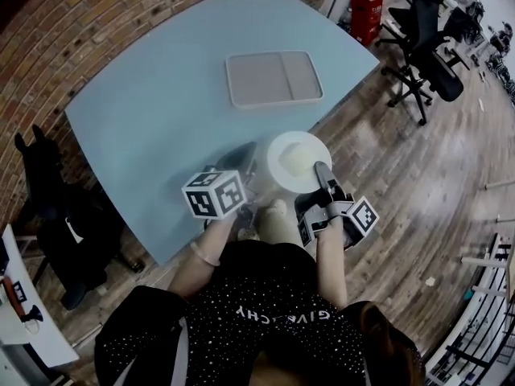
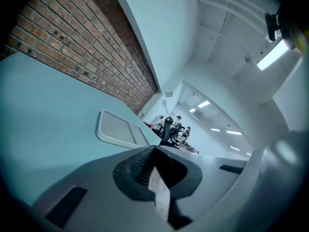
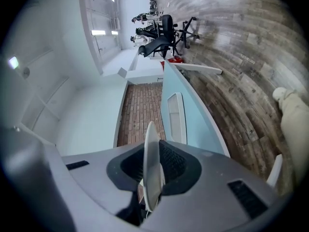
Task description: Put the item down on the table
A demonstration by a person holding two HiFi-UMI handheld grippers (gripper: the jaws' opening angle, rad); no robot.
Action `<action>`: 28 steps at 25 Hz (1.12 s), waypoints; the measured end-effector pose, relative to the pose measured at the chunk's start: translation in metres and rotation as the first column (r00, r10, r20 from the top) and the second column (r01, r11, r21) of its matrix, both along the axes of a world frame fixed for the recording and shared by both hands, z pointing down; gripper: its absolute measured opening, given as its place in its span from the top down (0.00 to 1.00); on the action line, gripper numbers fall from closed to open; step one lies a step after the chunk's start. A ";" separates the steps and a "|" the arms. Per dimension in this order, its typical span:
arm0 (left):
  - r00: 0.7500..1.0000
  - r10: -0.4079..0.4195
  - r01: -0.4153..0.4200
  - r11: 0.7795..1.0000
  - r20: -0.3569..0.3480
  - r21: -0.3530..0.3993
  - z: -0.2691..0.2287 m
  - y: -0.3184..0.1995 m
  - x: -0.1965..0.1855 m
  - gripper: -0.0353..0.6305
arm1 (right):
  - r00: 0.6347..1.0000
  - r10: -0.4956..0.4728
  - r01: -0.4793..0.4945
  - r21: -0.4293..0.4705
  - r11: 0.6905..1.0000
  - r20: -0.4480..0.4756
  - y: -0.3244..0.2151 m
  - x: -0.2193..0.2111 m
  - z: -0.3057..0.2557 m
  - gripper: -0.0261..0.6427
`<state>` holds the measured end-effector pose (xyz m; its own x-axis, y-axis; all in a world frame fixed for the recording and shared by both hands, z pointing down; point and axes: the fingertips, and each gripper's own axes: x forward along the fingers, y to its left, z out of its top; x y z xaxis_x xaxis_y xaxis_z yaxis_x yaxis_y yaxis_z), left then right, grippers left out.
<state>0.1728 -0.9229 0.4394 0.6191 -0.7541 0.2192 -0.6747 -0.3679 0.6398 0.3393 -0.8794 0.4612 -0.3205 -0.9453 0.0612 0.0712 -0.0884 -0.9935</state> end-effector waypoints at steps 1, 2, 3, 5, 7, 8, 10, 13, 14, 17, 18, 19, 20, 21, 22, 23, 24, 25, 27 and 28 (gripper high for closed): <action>1.000 -0.010 0.010 1.000 0.002 -0.002 0.001 -0.004 -0.001 0.93 | 1.000 -0.008 0.008 -0.004 1.000 -0.005 -0.008 0.000 0.002 0.89; 1.000 -0.022 0.022 1.000 0.004 -0.004 0.003 -0.009 -0.004 0.93 | 1.000 -0.017 0.017 -0.007 1.000 -0.011 -0.018 0.000 0.004 0.89; 0.999 -0.035 0.035 0.999 0.005 -0.007 0.005 -0.015 -0.007 0.93 | 1.000 -0.026 0.026 -0.009 1.000 -0.017 -0.029 -0.001 0.005 0.89; 0.998 -0.062 0.062 0.998 0.005 -0.017 0.010 -0.029 -0.015 0.93 | 0.998 -0.045 0.045 -0.010 0.999 -0.034 -0.054 -0.006 0.008 0.89; 0.996 -0.091 0.091 0.996 0.007 -0.023 0.013 -0.041 -0.022 0.93 | 0.995 -0.070 0.070 -0.006 0.998 -0.076 -0.082 -0.010 0.008 0.89; 0.994 -0.105 0.105 0.994 0.009 -0.022 0.014 -0.048 -0.025 0.93 | 0.991 -0.085 0.085 -0.001 0.996 -0.105 -0.097 -0.011 0.008 0.89; 0.991 -0.132 0.132 0.991 0.014 -0.015 0.013 -0.062 -0.029 0.93 | 0.982 -0.109 0.112 0.008 0.994 -0.155 -0.133 -0.014 0.011 0.89; 0.986 -0.167 0.167 0.986 0.019 -0.028 0.018 -0.082 -0.036 0.93 | 0.969 -0.154 0.157 -0.001 0.988 -0.194 -0.192 -0.026 0.025 0.89; 0.984 -0.178 0.179 0.983 0.020 -0.036 0.020 -0.086 -0.038 0.93 | 0.962 -0.174 0.176 -0.012 0.984 -0.208 -0.210 -0.031 0.032 0.89; 0.977 -0.213 0.213 0.975 0.015 -0.055 0.026 -0.100 -0.046 0.93 | 0.940 -0.226 0.227 -0.025 0.974 -0.254 -0.266 -0.050 0.045 0.89; 0.974 -0.225 0.226 0.972 0.014 -0.062 0.028 -0.104 -0.049 0.93 | 0.934 -0.242 0.244 -0.025 0.969 -0.261 -0.282 -0.058 0.048 0.89; 0.971 -0.238 0.239 0.969 0.015 -0.069 0.030 -0.107 -0.053 0.93 | 0.928 -0.260 0.262 -0.030 0.965 -0.266 -0.296 -0.066 0.052 0.89; 0.968 -0.250 0.251 0.965 0.016 -0.076 0.032 -0.110 -0.056 0.93 | 0.921 -0.281 0.281 -0.039 0.959 -0.272 -0.309 -0.073 0.058 0.89; 0.965 -0.260 0.260 0.962 0.018 -0.081 0.034 -0.113 -0.059 0.93 | 0.912 -0.302 0.300 -0.050 0.953 -0.277 -0.320 -0.080 0.063 0.89; 0.964 -0.266 0.267 0.960 0.020 -0.085 0.035 -0.115 -0.060 0.93 | 0.903 -0.322 0.319 -0.061 0.946 -0.286 -0.329 -0.086 0.069 0.89; 0.962 -0.271 0.272 0.958 0.021 -0.087 0.036 -0.117 -0.062 0.93 | 0.892 -0.340 0.334 -0.073 0.940 -0.298 -0.337 -0.091 0.074 0.89; 0.961 -0.275 0.276 0.957 0.023 -0.089 0.037 -0.119 -0.062 0.93 | 0.882 -0.354 0.345 -0.086 0.935 -0.312 -0.342 -0.095 0.079 0.89; 0.960 -0.279 0.280 0.956 0.023 -0.091 0.038 -0.121 -0.063 0.93 | 0.872 -0.364 0.351 -0.100 0.931 -0.328 -0.346 -0.098 0.084 0.89; 0.959 -0.283 0.284 0.954 0.026 -0.095 0.040 -0.124 -0.063 0.93 | 0.852 -0.376 0.356 -0.123 0.926 -0.364 -0.350 -0.099 0.091 0.89; 0.959 -0.283 0.285 0.954 0.030 -0.096 0.041 -0.126 -0.063 0.93 | 0.841 -0.381 0.358 -0.132 0.924 -0.383 -0.350 -0.100 0.093 0.89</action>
<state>0.1098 -1.0493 0.4808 0.3786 -0.8724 0.3091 -0.7521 -0.0954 0.6521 0.2397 -1.2294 0.5544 -0.5835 -0.7531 0.3040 -0.3741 -0.0831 -0.9237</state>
